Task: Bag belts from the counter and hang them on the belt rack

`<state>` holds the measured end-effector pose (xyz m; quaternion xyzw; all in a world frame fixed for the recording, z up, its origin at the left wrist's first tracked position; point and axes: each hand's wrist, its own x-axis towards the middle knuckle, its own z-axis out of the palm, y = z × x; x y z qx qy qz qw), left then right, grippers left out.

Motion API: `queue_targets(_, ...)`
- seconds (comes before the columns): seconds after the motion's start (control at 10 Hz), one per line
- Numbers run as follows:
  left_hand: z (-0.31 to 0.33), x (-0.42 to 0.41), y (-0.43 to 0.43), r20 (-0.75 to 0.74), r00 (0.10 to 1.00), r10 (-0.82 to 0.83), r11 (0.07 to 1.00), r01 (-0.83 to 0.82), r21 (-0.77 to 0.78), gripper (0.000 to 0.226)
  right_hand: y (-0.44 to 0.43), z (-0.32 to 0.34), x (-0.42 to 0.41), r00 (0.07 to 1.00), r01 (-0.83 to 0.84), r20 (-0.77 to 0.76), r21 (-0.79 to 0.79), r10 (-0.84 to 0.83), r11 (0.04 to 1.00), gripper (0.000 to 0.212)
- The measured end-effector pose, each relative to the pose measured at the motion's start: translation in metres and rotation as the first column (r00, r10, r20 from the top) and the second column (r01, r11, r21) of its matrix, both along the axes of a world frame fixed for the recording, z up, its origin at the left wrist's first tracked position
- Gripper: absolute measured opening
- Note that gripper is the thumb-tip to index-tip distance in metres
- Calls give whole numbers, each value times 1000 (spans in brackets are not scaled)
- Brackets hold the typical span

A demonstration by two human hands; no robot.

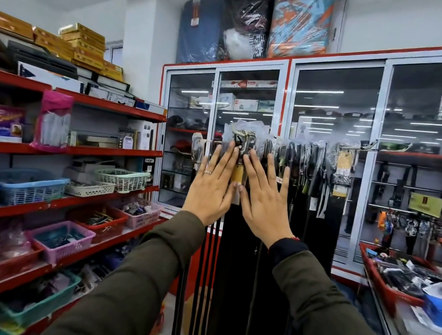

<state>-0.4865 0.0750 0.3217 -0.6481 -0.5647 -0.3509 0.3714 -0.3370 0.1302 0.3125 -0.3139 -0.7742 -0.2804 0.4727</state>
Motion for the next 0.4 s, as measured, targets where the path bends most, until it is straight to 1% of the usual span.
queue_targets(0.1,-2,5,4,48,999,-25,1000,26,-2,68,1,-1,1,1000,26,17,-15,-25,1000,61)
queue_targets(0.2,-6,10,3,64,998,-2,1000,1,21,69,-2,-2,4,999,43,34,-54,-41,998,61)
queue_targets(0.3,-8,20,-7,80,996,38,998,-41,43,68,-16,-8,10,998,38,51,-50,-36,998,62)
queue_targets(0.4,-13,38,-15,69,996,51,993,-58,99,66,-29,-13,34,1000,-13,-7,-31,13,999,61)
